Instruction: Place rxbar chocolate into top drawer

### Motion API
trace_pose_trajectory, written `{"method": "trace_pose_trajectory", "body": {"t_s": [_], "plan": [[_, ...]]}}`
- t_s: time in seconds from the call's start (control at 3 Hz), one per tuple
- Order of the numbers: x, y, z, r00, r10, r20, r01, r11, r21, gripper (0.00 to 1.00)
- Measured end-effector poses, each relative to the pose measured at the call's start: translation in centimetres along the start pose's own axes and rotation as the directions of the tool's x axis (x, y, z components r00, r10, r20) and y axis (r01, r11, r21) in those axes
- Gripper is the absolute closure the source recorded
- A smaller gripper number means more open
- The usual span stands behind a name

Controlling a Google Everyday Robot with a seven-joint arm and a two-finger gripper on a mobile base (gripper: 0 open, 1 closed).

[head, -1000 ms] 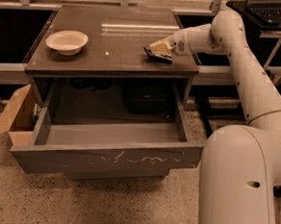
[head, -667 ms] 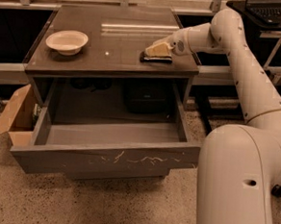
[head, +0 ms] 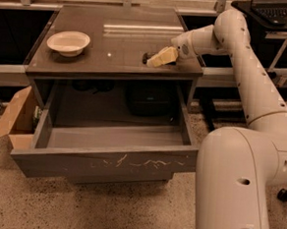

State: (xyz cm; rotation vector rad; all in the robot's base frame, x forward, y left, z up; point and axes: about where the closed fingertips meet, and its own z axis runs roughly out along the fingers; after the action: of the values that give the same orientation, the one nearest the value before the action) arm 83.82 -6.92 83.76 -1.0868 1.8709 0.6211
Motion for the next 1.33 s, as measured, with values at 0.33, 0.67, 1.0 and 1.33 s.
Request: {"method": "trace_pose_trajectory", "body": {"t_s": [0.33,0.67,1.0,1.33], "plan": [[0.8,0.0,0.1,1.000,-0.022,-0.015,0.021,0.9995,-0.022,0.00],[1.6,-0.1,0.5,0.999,-0.023,-0.023,0.022,0.9990,-0.040,0.19],[1.9,-0.4,0.6,1.000,-0.017,-0.019,0.016,0.9991,-0.039,0.42],[1.4,-0.4,0.5,1.000,-0.026,-0.011,0.025,0.9991,-0.034,0.73]]}}
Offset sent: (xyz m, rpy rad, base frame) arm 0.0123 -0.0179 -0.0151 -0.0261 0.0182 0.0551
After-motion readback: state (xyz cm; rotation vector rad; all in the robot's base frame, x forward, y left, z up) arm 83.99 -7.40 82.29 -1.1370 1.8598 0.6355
